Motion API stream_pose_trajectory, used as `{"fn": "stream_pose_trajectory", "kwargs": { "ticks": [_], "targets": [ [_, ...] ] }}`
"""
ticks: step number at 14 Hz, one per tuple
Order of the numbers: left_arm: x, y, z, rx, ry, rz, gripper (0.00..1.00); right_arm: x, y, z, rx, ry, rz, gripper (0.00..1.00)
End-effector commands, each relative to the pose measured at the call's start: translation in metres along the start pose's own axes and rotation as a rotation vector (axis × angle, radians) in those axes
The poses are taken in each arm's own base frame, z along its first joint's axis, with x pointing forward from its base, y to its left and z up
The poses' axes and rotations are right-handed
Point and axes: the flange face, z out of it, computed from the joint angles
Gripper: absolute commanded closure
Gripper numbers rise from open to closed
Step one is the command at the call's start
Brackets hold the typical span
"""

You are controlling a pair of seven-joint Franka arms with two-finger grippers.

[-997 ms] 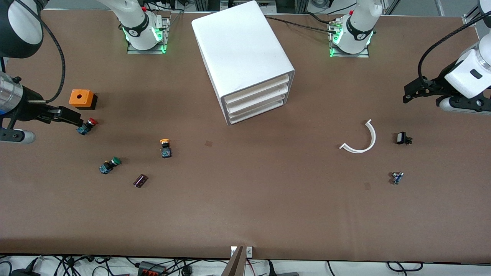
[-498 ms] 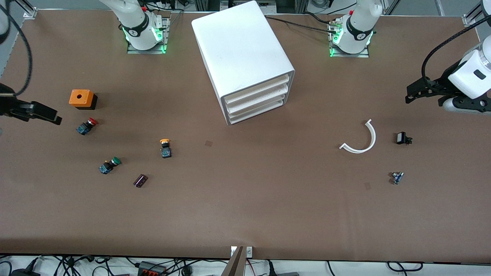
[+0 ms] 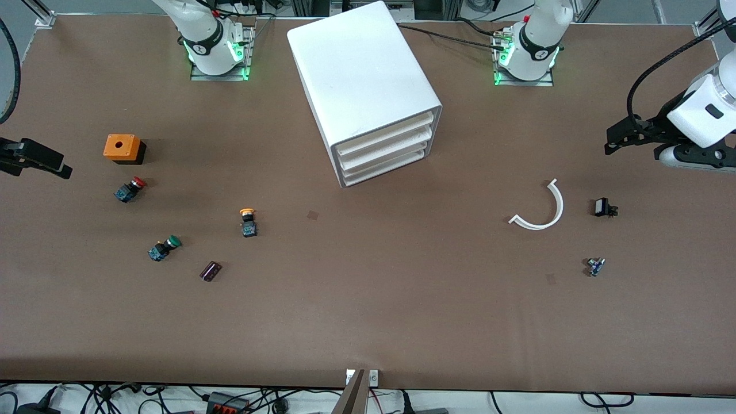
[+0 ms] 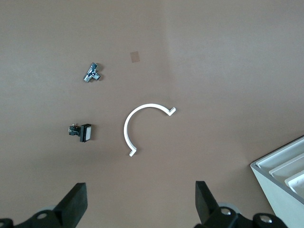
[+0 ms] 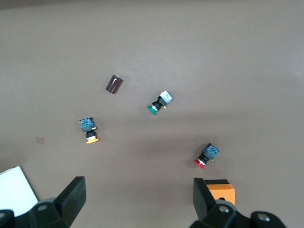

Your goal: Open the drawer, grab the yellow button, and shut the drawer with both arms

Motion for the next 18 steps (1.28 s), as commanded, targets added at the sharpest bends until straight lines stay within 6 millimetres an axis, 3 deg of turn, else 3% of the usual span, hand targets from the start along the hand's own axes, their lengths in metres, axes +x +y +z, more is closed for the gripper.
{"fn": "stream_pose_trajectory", "kwargs": {
  "ticks": [1,7,11,18],
  "targets": [
    [0.001,0.006,-0.008,0.009,0.025,0.019,0.0,-0.014,0.001,0.004,-0.022,-0.017,-0.016,0.0],
    [0.001,0.006,-0.008,0.01,0.025,0.023,0.0,-0.052,-0.001,0.018,-0.029,0.015,-0.017,0.0],
    [0.001,0.006,-0.008,0.01,0.025,0.023,0.0,-0.054,-0.009,0.017,-0.029,0.006,-0.035,0.0],
    [0.001,0.007,-0.007,0.012,0.025,0.024,0.0,-0.051,-0.007,0.015,-0.022,0.012,-0.04,0.0]
  ]
}}
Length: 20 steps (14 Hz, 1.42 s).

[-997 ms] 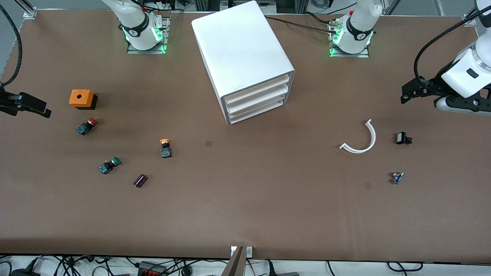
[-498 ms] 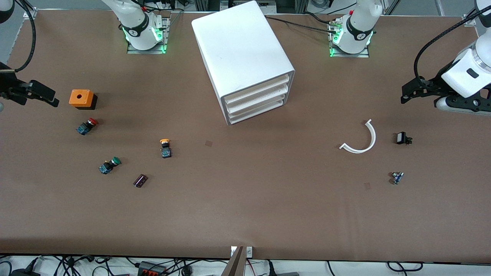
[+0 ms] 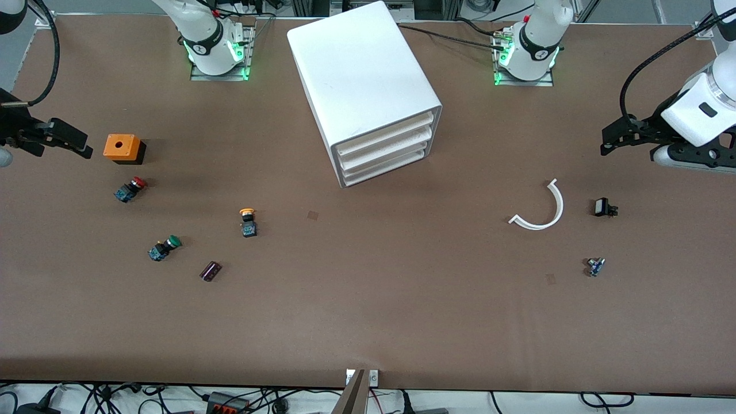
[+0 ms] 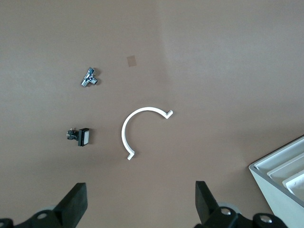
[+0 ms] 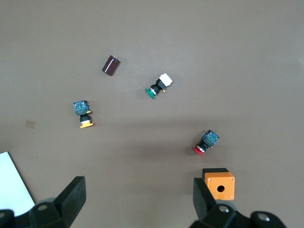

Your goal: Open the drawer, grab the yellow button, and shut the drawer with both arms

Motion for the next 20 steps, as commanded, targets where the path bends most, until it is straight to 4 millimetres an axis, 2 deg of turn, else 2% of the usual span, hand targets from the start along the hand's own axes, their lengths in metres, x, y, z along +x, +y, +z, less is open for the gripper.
{"fn": "stream_pose_trajectory", "kwargs": {
  "ticks": [1,4,16,20],
  "targets": [
    [0.0,0.002,-0.006,0.011,0.013,0.016,0.0,-0.003,0.004,-0.007,-0.008,0.019,-0.015,0.0],
    [0.0,0.005,-0.006,0.011,0.013,0.02,0.0,-0.003,0.008,-0.014,-0.004,0.03,-0.006,0.0],
    [0.0,0.011,-0.006,0.01,0.013,0.03,0.0,-0.004,-0.007,-0.008,-0.006,-0.002,-0.021,0.0],
    [0.0,0.013,-0.005,0.01,0.01,0.033,0.0,-0.004,-0.004,-0.008,-0.005,-0.004,-0.013,0.0]
  ]
}}
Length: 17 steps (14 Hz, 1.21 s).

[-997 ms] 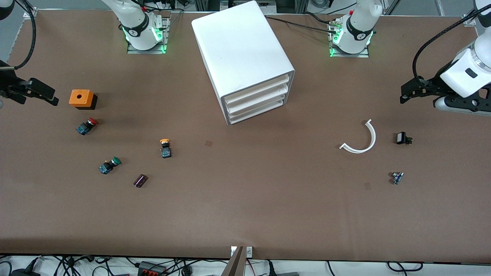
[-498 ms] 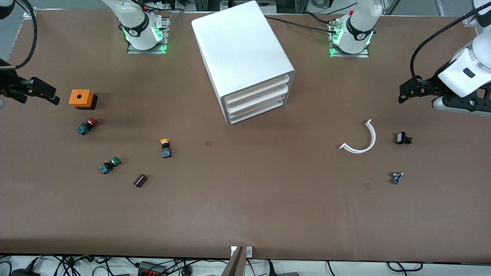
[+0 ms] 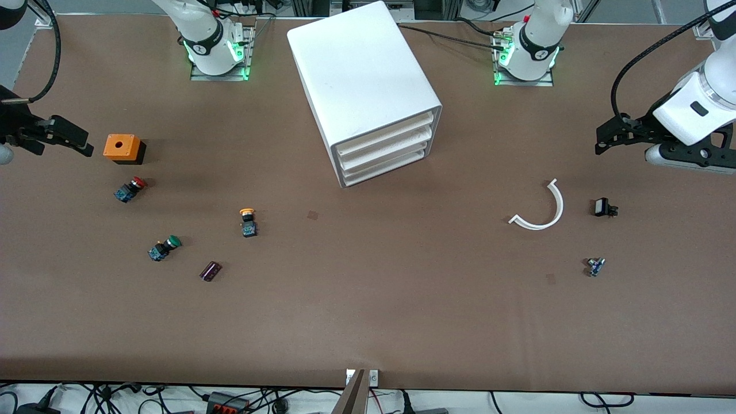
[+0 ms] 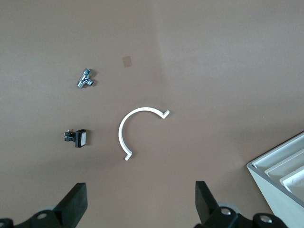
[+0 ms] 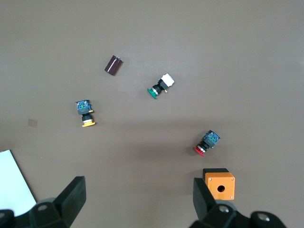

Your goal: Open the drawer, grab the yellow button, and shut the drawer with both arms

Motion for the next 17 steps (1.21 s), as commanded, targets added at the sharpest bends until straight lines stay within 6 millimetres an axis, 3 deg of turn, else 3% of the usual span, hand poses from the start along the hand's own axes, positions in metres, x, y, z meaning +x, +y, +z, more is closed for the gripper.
{"fn": "stream_pose_trajectory", "kwargs": {
  "ticks": [1,12,17],
  "targets": [
    [0.0,0.002,-0.005,0.009,0.01,0.014,0.0,-0.003,0.001,-0.003,-0.005,-0.006,-0.004,0.0],
    [0.0,0.002,-0.006,0.011,0.011,0.014,0.0,-0.008,0.004,0.0,-0.015,-0.04,-0.01,0.0],
    [0.0,0.003,-0.006,0.009,0.011,0.015,0.0,-0.021,0.008,0.004,-0.016,-0.034,-0.011,0.0]
  ]
}}
